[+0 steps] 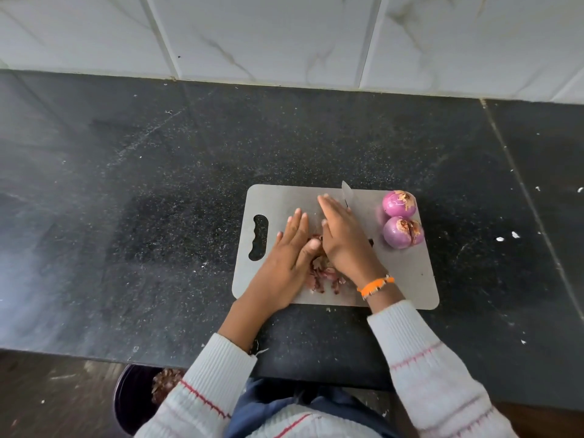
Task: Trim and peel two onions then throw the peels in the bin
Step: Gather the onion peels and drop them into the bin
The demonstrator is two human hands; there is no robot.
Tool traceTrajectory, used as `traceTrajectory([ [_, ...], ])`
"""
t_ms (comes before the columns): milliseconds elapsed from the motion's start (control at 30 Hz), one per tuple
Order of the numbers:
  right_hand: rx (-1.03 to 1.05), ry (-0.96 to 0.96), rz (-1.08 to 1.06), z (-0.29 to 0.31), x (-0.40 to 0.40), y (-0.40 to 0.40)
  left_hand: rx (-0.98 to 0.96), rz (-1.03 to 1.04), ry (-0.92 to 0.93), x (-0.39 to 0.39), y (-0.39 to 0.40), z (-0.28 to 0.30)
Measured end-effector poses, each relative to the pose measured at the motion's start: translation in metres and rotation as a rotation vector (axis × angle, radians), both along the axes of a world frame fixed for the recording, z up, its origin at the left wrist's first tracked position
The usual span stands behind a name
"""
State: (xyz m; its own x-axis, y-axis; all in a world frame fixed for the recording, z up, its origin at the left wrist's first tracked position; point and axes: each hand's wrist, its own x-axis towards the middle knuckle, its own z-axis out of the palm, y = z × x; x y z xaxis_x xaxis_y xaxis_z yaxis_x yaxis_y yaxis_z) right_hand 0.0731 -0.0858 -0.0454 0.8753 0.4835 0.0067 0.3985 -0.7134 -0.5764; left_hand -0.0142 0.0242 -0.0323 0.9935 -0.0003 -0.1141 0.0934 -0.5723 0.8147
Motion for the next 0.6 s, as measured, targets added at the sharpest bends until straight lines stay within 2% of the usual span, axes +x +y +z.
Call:
traceTrajectory([
  [100,-0.077,0.021,0.036,-0.008,0.018,0.010,-0.045,0.109,-0.003,0.005,0.003,0.004],
  [200,-0.093,-0.054,0.107,-0.006,0.000,0.002,0.160,0.153,-0.084,0.005,0.011,-0.001],
  [333,-0.049,0.108,0.174,0.017,-0.034,-0.023,0.316,0.156,-0.017,-0.004,0.020,0.000],
  [433,-0.055,0.062,0.065,0.035,-0.045,-0.041,0.300,0.142,0.096,-0.010,0.023,0.004],
  [500,-0.168,0.027,0.032,0.041,-0.048,-0.050,0.289,0.123,0.118,-0.012,0.021,0.006],
  [600,-0.322,0.186,0.054,0.039,-0.052,-0.054,0.268,0.111,0.121,-0.011,0.014,0.006],
])
